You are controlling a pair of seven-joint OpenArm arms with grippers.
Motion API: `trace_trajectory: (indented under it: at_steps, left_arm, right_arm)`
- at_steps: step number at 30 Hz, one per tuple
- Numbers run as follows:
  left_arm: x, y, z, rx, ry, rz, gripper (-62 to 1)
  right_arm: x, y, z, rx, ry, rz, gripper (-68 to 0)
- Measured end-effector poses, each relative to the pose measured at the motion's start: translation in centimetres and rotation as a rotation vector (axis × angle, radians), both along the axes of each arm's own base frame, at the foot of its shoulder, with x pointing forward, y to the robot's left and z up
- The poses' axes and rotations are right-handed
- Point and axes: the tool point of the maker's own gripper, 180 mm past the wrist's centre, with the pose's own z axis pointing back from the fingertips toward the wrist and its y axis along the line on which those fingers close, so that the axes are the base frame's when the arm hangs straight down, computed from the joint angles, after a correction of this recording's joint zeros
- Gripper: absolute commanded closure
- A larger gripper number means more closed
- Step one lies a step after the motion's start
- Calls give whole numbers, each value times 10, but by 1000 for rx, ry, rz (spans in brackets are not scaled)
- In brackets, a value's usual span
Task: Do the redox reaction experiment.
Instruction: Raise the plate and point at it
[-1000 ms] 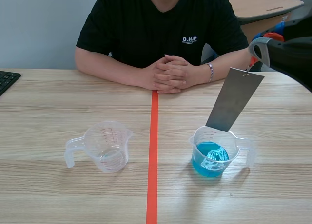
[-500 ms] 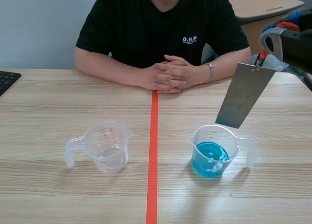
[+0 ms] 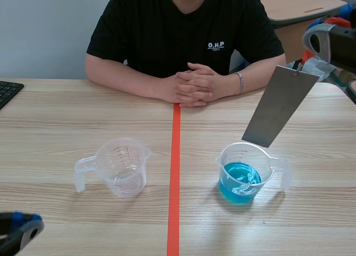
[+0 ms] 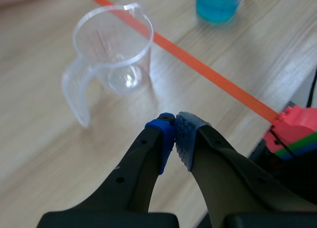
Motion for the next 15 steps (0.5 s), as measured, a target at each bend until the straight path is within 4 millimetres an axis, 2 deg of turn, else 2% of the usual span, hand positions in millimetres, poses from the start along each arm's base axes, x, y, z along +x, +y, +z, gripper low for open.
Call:
trace_trajectory:
  at_steps: [2,9,15]
  left_arm:
    - [13,-6,9,-14,-38,-32,-46]
    - [40,-37,30,-71,-133,-142,-46]
    - [40,-79,32,-108,-143,-270,-46]
  right_arm:
    - [0,0,0,0,0,0,-15]
    - [0,0,0,1,0,0,-15]
    - [0,0,0,4,0,1,-15]
